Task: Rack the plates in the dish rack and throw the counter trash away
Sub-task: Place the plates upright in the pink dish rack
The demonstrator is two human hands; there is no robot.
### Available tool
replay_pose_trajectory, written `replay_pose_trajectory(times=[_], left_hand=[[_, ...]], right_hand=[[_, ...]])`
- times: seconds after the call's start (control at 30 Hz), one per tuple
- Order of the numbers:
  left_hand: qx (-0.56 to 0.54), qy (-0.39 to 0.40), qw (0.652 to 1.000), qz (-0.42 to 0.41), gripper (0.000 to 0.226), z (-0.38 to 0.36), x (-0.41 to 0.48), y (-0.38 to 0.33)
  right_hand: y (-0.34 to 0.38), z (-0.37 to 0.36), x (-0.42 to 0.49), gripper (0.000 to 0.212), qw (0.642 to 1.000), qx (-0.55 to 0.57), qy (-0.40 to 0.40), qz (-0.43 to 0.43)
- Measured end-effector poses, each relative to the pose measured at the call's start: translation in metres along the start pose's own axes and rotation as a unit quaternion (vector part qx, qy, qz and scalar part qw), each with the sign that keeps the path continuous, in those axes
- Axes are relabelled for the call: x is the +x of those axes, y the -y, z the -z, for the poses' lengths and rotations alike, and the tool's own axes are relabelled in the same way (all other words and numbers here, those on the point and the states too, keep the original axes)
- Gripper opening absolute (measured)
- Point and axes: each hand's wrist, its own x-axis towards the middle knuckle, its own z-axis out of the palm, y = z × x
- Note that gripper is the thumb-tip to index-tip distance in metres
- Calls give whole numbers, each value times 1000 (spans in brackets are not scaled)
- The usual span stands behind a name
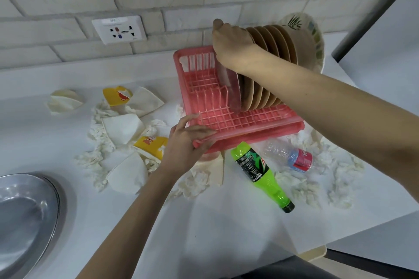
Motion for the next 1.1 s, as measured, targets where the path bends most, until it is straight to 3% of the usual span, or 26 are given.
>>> replay_pose_trajectory(times=[0.37,0.67,1.1], left_hand=[[-5,1,1000,1,37,0,-1,-1],[2,6,1000,8,40,1,-1,-4],[-2,8,1000,15,40,0,-1,-5]], right_hand=[[-1,5,0,45,998,-18,8,66],[-10,3,7,27,966,-217,-16,141],[-12,5,14,25,984,-113,17,136]])
